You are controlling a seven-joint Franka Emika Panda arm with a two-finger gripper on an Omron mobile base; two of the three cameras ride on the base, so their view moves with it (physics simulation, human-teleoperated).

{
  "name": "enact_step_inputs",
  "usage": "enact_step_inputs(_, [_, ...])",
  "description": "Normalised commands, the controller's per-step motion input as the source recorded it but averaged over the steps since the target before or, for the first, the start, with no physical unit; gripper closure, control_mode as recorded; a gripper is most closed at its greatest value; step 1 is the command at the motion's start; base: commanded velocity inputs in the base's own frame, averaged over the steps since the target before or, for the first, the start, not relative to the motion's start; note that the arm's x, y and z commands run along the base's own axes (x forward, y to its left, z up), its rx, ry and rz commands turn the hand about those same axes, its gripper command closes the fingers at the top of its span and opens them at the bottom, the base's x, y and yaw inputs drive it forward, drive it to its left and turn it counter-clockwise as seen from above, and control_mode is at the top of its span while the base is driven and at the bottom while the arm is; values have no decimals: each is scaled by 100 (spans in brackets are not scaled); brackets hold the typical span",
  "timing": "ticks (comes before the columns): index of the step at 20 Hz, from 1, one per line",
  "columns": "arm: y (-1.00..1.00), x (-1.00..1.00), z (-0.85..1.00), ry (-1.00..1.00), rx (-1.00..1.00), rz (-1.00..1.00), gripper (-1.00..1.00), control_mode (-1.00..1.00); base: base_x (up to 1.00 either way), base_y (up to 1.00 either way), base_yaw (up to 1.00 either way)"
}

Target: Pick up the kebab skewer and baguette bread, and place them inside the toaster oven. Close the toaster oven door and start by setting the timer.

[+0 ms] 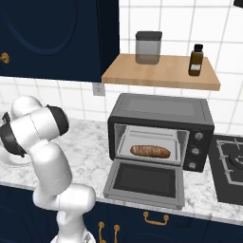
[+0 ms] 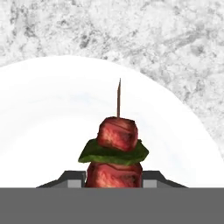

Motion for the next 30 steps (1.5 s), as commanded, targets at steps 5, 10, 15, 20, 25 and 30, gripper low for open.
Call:
enact_step_inputs(5, [-60,-67,88,-10,10,-4,100,-100,0,0,0])
enact_step_inputs(10, [-100,-52,62,-15,21,-4,100,-100,0,0,0])
enact_step_inputs(15, [-100,-46,44,-17,25,-8,100,-100,0,0,0])
enact_step_inputs(20, [-100,-43,43,-19,22,-13,100,-100,0,0,0])
enact_step_inputs(25, [-100,-18,31,-15,28,-12,100,-100,0,0,0])
enact_step_inputs(30, [-100,0,24,-10,27,-13,100,-100,0,0,0])
